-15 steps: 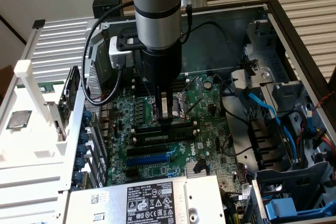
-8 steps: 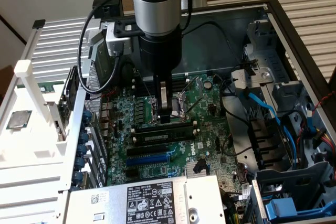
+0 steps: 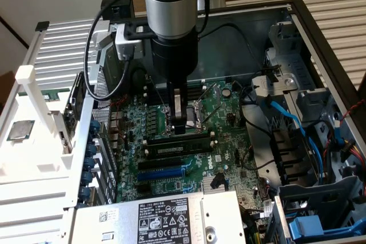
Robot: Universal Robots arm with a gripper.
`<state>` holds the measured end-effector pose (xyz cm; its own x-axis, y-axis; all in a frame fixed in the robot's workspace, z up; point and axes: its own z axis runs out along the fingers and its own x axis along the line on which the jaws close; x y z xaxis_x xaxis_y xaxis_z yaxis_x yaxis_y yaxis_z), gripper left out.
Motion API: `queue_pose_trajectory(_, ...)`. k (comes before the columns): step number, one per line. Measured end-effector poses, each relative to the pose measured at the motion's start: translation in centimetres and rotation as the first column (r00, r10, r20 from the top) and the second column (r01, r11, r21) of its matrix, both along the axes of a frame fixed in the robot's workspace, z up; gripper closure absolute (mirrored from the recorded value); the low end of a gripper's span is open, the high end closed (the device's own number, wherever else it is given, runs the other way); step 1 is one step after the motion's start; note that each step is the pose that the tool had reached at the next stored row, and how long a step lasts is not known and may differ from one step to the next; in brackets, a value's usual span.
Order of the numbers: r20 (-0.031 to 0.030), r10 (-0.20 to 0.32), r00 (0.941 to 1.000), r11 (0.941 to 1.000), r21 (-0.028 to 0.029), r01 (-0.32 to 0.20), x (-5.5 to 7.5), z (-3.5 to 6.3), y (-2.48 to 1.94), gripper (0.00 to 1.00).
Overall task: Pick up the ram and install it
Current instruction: 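Press down the ram until it locks into place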
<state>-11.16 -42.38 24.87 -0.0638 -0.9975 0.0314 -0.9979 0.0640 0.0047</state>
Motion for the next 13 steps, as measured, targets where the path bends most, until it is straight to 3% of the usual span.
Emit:
queue_pose_trajectory(8, 0.0000, -0.119, 0.9928, 0.9928, 0.0000, 0.119, 0.00, 0.00, 0.00, 0.90)
queue_pose_trajectory(9, 0.0000, -0.168, 0.9858, 0.9858, 0.0000, 0.168, 0.00, 0.00, 0.00, 0.90)
queue_pose_trajectory(13, 0.0000, -0.235, 0.9721, 0.9721, 0.0000, 0.235, 0.00, 0.00, 0.00, 0.90)
